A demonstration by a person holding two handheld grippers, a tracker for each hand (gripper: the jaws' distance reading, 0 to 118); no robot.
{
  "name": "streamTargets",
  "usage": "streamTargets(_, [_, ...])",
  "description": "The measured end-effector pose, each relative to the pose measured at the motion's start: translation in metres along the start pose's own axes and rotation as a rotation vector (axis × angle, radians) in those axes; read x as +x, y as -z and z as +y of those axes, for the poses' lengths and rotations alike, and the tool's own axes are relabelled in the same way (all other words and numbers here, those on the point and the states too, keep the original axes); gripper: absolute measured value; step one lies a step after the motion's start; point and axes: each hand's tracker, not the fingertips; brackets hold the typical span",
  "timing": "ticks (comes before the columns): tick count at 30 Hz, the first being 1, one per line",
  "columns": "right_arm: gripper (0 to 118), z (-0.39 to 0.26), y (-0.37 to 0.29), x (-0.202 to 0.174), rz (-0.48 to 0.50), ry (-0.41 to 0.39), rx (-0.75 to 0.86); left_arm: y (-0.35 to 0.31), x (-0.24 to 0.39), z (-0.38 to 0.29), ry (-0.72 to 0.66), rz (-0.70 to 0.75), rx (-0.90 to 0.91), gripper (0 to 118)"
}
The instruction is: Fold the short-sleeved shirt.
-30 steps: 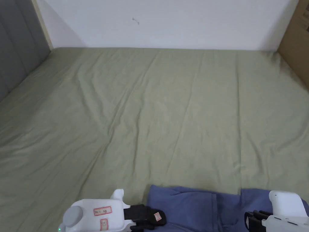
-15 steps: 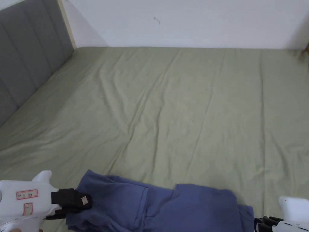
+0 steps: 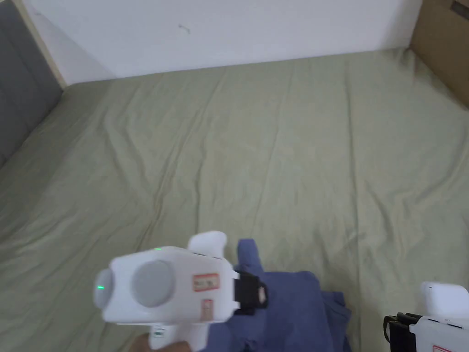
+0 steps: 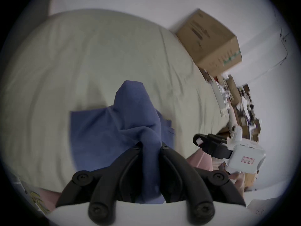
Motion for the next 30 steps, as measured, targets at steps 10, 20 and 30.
streamTargets(10, [1,-0.012,-0.006,0.045,-0.047,0.114,-0.002,0.041,0.008,-0.015,-0.011,-0.179,-0.124,87])
streamTargets(20, [1,-0.014,0.002,0.039,-0.022,0.112,-0.008,0.039,-0.039,-0.022,-0.11,-0.041,-0.07,0])
streamTargets(30, [1,-0.015,-0.005,0.045,-0.039,0.116,-0.002,0.137,0.03,-0.056,-0.013,-0.189,-0.318,0])
